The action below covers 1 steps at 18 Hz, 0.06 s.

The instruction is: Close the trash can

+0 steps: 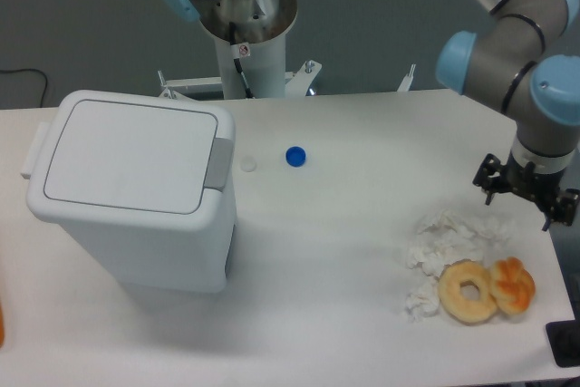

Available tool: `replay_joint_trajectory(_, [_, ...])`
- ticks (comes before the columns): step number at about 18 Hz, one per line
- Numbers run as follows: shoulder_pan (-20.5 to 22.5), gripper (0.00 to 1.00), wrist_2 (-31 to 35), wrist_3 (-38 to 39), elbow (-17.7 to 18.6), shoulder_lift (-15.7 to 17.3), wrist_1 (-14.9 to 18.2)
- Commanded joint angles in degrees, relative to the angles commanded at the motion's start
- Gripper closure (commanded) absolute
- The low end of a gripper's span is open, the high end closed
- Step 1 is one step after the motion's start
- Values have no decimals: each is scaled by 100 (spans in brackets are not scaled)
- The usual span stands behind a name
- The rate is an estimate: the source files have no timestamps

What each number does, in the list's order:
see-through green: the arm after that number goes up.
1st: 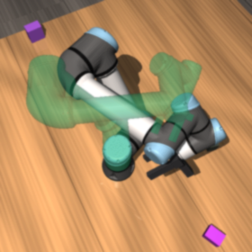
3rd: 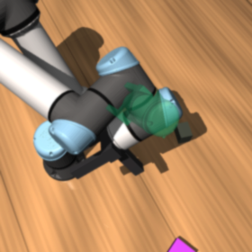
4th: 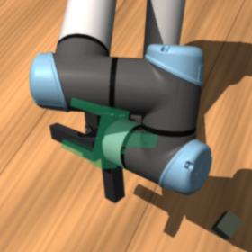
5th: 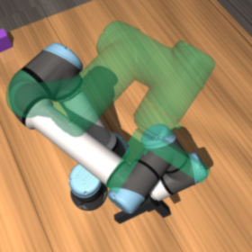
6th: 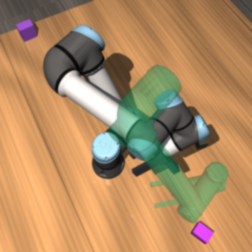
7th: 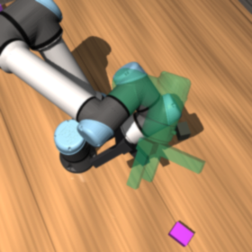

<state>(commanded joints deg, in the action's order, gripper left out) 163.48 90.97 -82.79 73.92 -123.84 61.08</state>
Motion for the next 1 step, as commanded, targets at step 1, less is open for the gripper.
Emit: replay_joint_trajectory(1, [0, 0, 0, 9, 26, 0, 9])
